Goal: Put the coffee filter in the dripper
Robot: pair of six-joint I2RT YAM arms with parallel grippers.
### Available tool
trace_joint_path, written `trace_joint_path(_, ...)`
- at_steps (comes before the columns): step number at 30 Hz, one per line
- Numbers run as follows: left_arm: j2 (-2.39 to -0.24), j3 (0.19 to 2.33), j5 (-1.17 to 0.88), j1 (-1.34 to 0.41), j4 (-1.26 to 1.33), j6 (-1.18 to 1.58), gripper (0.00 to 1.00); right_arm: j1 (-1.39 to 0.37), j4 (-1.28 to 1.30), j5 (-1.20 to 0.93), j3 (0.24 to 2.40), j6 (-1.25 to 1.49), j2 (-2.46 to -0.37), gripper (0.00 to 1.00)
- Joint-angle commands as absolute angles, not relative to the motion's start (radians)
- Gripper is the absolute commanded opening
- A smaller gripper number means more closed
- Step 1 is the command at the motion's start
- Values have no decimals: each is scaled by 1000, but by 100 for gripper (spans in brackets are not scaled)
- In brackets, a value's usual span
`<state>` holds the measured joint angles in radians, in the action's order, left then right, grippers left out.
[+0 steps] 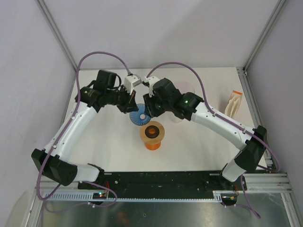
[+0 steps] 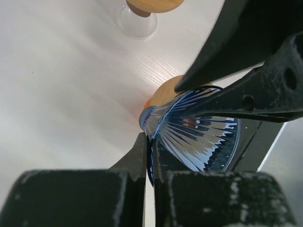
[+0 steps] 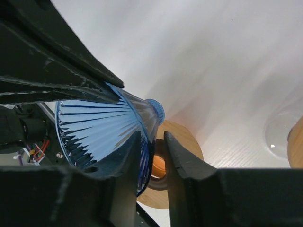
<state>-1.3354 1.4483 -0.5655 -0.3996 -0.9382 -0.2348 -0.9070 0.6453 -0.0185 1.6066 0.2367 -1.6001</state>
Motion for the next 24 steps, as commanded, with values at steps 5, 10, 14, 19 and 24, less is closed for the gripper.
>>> trace_joint_path(5, -1316, 1495, -639, -406, -926, -192, 6, -894, 651, -21, 1659, 234, -1624, 3)
trace_joint_path(10, -1293, 1515, -634, -406, -924, -218, 37, -845, 691, -125, 1655, 244, -1613, 0)
trace_joint_path(14, -1276, 1544, -633, -407, -914, -255, 57, -802, 726, -219, 1659, 249, -1597, 0)
trace_joint_path(19, -1268, 1576, -635, -406, -900, -262, 71, -794, 838, -226, 1741, 218, -1612, 0)
trace_joint_path(24, -1236, 1573, -601, -405, -895, -288, 77, -794, 987, -249, 1814, 186, -1627, 0)
